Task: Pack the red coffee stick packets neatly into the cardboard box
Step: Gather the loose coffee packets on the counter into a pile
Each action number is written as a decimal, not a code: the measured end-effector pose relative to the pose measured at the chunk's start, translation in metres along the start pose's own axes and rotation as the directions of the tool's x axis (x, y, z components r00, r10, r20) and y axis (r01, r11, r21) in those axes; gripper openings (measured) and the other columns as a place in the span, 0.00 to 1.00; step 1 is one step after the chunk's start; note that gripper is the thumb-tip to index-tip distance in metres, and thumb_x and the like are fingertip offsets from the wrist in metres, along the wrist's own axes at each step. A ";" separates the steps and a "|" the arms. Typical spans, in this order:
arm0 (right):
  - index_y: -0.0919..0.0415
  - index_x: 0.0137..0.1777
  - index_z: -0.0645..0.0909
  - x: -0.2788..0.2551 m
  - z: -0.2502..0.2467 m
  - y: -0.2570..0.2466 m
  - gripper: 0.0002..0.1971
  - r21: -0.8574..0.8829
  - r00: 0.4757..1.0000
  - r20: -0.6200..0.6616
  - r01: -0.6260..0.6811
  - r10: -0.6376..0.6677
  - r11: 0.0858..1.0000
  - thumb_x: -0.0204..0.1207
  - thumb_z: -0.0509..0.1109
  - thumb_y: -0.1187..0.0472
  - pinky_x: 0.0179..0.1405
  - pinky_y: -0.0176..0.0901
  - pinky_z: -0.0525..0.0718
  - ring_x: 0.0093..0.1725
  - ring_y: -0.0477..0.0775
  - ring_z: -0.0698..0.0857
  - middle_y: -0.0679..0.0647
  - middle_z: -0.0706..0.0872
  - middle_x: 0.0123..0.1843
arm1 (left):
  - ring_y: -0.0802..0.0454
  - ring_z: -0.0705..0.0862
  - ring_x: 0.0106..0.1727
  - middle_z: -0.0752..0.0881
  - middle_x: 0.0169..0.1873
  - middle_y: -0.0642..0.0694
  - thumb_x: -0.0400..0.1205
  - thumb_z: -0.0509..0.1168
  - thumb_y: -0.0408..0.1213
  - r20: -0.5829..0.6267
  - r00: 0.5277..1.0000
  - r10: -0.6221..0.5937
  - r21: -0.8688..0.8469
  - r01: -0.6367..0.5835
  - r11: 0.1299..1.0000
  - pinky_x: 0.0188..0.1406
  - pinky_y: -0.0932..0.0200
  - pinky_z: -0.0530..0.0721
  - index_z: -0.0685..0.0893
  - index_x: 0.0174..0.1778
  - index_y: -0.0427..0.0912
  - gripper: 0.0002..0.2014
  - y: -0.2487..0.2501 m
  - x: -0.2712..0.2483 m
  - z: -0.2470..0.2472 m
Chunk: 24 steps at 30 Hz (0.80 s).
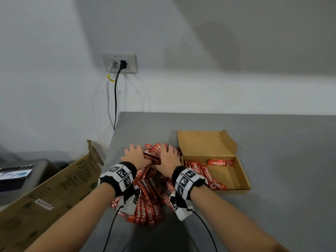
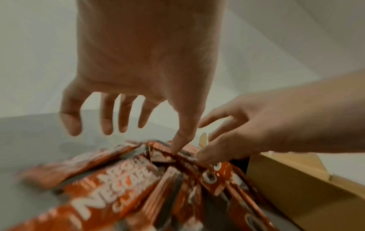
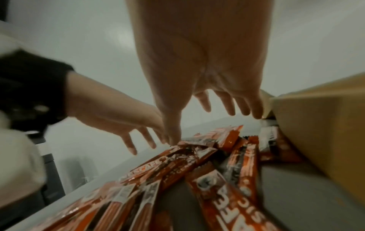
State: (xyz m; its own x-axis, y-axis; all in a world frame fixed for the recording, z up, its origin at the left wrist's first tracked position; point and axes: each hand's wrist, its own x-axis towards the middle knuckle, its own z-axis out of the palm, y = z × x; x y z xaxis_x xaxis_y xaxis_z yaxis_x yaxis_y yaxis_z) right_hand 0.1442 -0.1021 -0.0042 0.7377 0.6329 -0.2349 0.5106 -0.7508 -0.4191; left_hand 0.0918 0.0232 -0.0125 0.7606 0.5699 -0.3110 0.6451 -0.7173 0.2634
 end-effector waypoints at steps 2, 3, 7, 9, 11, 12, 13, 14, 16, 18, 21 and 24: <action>0.61 0.82 0.42 0.011 0.005 -0.003 0.50 -0.025 0.997 0.047 -0.066 0.067 0.997 0.73 0.72 0.47 0.79 0.67 0.53 0.81 0.72 0.48 0.71 0.47 0.82 | 0.36 0.67 0.73 0.68 0.71 0.36 0.75 0.67 0.57 0.059 0.998 -0.030 0.029 0.029 0.999 0.70 0.43 0.73 0.66 0.74 0.41 0.37 -0.010 0.001 -0.003; 0.62 0.82 0.39 0.016 0.007 -0.004 0.52 -0.037 0.992 0.067 -0.101 0.103 0.994 0.72 0.72 0.44 0.78 0.67 0.53 0.81 0.72 0.48 0.71 0.46 0.82 | 0.35 0.68 0.72 0.68 0.71 0.35 0.75 0.68 0.55 0.090 0.995 -0.041 0.023 0.039 0.999 0.70 0.44 0.74 0.66 0.75 0.40 0.36 -0.014 0.003 -0.002; 0.69 0.81 0.46 0.024 0.014 -0.008 0.50 -0.125 0.992 0.017 -0.119 0.122 0.985 0.73 0.69 0.40 0.74 0.64 0.62 0.79 0.67 0.59 0.67 0.58 0.80 | 0.34 0.73 0.69 0.70 0.68 0.32 0.75 0.69 0.41 0.112 0.994 -0.021 -0.130 0.036 0.991 0.67 0.46 0.77 0.67 0.72 0.34 0.31 -0.017 0.002 0.003; 0.71 0.77 0.54 0.025 0.018 -0.011 0.42 -0.128 0.996 -0.021 -0.083 0.081 0.988 0.75 0.69 0.45 0.72 0.59 0.66 0.75 0.65 0.63 0.66 0.63 0.76 | 0.34 0.77 0.65 0.73 0.65 0.30 0.76 0.68 0.37 0.088 0.996 0.003 -0.198 0.015 0.980 0.63 0.48 0.79 0.71 0.67 0.31 0.25 -0.014 0.002 0.002; 0.71 0.73 0.60 0.026 0.020 -0.014 0.33 -0.111 0.998 -0.012 -0.063 0.062 0.992 0.78 0.67 0.50 0.70 0.53 0.68 0.72 0.65 0.68 0.67 0.67 0.73 | 0.34 0.79 0.62 0.77 0.62 0.30 0.77 0.66 0.34 0.074 0.997 0.015 -0.225 0.002 0.974 0.58 0.50 0.79 0.72 0.63 0.29 0.21 -0.012 0.001 0.001; 0.71 0.71 0.61 0.026 0.020 -0.015 0.29 -0.086 0.998 0.012 -0.056 0.058 0.995 0.79 0.66 0.53 0.69 0.52 0.69 0.72 0.66 0.69 0.68 0.69 0.72 | 0.35 0.79 0.62 0.77 0.62 0.30 0.78 0.66 0.33 0.069 0.997 0.016 -0.228 0.001 0.974 0.57 0.51 0.78 0.72 0.63 0.29 0.20 -0.011 0.002 0.002; 0.72 0.70 0.62 0.026 0.020 -0.015 0.26 -0.053 0.998 0.043 -0.053 0.055 0.997 0.80 0.65 0.56 0.67 0.51 0.70 0.71 0.66 0.71 0.69 0.70 0.71 | 0.35 0.79 0.63 0.78 0.62 0.30 0.79 0.65 0.33 0.065 0.998 0.017 -0.229 -0.002 0.973 0.58 0.51 0.78 0.72 0.63 0.29 0.19 -0.010 0.002 0.003; 0.71 0.69 0.62 0.026 0.019 -0.014 0.24 -0.025 0.996 0.072 -0.050 0.052 0.998 0.80 0.64 0.59 0.66 0.51 0.72 0.70 0.67 0.72 0.69 0.71 0.70 | 0.34 0.79 0.63 0.78 0.63 0.30 0.79 0.65 0.33 0.061 0.998 0.018 -0.226 -0.004 0.974 0.58 0.51 0.77 0.71 0.64 0.29 0.19 -0.010 0.002 0.005; 0.71 0.68 0.64 0.027 0.014 -0.012 0.21 -0.012 0.995 0.090 -0.049 0.050 0.999 0.80 0.64 0.61 0.63 0.52 0.75 0.68 0.68 0.75 0.69 0.74 0.69 | 0.34 0.79 0.63 0.77 0.63 0.29 0.79 0.65 0.34 0.057 0.998 0.021 -0.216 -0.008 0.976 0.59 0.50 0.77 0.71 0.64 0.29 0.20 -0.009 0.002 0.007; 0.69 0.65 0.65 0.024 0.006 -0.010 0.19 -0.019 0.997 0.065 -0.042 0.043 0.999 0.80 0.63 0.60 0.60 0.53 0.77 0.65 0.68 0.77 0.68 0.76 0.67 | 0.34 0.79 0.63 0.76 0.63 0.30 0.79 0.66 0.35 0.060 0.998 0.025 -0.220 -0.011 0.976 0.60 0.50 0.78 0.71 0.64 0.30 0.21 -0.010 0.003 0.010; 0.67 0.62 0.67 0.013 -0.010 -0.005 0.16 0.045 1.000 0.005 -0.029 0.029 0.999 0.80 0.62 0.57 0.56 0.54 0.80 0.60 0.68 0.81 0.66 0.79 0.62 | 0.36 0.79 0.63 0.76 0.63 0.32 0.78 0.68 0.35 0.050 0.998 0.031 -0.227 -0.019 0.974 0.60 0.51 0.78 0.71 0.65 0.32 0.22 -0.013 0.005 0.012; 0.64 0.58 0.70 -0.006 -0.026 0.017 0.12 0.241 0.993 -0.098 -0.036 0.061 0.970 0.80 0.64 0.59 0.53 0.58 0.84 0.53 0.64 0.85 0.62 0.83 0.56 | 0.36 0.79 0.62 0.76 0.62 0.32 0.78 0.68 0.36 0.035 0.998 0.045 -0.217 -0.037 0.975 0.58 0.52 0.78 0.72 0.63 0.32 0.21 -0.012 0.006 0.014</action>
State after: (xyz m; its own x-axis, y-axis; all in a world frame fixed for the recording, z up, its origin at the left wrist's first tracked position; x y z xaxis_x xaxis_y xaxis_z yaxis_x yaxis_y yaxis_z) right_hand 0.1597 -0.1233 0.0126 0.8074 0.5641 -0.1728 0.3625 -0.7055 -0.6090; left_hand 0.0870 0.0295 -0.0303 0.7860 0.5224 -0.3307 0.6173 -0.6334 0.4666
